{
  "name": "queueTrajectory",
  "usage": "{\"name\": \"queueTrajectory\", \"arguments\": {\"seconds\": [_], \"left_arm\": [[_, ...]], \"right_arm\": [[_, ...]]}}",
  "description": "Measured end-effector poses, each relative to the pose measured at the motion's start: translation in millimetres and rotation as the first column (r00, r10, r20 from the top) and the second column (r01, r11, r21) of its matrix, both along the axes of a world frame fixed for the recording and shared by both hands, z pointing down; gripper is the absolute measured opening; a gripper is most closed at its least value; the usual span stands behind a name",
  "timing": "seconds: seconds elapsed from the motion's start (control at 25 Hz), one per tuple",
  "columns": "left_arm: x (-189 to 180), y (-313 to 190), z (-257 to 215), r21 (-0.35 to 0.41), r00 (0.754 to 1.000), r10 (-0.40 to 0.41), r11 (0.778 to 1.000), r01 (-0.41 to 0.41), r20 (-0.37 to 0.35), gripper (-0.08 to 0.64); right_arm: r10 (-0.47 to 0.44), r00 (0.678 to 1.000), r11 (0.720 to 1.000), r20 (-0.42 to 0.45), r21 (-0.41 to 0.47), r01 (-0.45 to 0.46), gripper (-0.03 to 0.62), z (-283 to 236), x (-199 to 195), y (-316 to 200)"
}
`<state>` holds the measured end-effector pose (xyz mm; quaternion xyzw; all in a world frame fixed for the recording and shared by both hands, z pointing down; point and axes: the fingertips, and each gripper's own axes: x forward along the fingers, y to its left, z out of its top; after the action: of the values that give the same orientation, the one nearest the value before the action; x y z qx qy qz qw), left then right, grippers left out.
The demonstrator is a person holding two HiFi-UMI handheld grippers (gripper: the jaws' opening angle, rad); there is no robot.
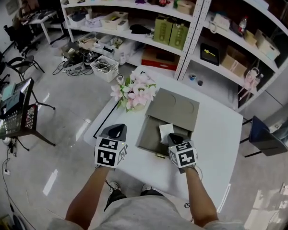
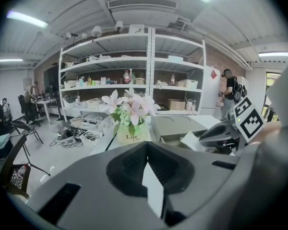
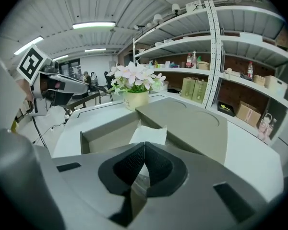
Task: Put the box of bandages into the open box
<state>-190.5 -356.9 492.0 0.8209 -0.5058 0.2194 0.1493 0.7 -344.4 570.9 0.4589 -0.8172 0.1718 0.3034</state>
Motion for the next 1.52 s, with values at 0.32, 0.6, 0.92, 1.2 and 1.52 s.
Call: {"name": "queueTrajectory", "arguments": {"seconds": [0.32,0.6,0.92,1.2,1.52], "left_arm": [[-19,-4,6,-0.004,1.000,0.010,1.000,-0.010,0.010,0.003],[-23,-7,1,0.007,1.000,0.028,1.000,-0.028,0.011,0.003],[-21,-6,-7,0.015,0.998,0.064,0.998,-0.064,0.012,0.003],[-11,-4,-19,0.040,0.994,0.112,0.993,-0.112,0.003,0.003],[10,0,-25,0.048,0.981,0.195,0.980,-0.195,-0.002,0.003]], "right_arm": [[0.019,1.000,0.999,-0.019,-0.046,-0.019,0.005,22,-7,-2],[0.041,0.999,0.996,-0.032,-0.084,-0.043,0.006,28,-5,-2],[0.092,0.996,0.994,0.006,-0.059,-0.091,0.046,12,-2,4],[0.176,0.983,0.984,0.049,0.021,-0.177,0.048,-25,12,12],[0.257,0.963,0.960,0.086,0.091,-0.264,0.048,-68,32,33]]}}
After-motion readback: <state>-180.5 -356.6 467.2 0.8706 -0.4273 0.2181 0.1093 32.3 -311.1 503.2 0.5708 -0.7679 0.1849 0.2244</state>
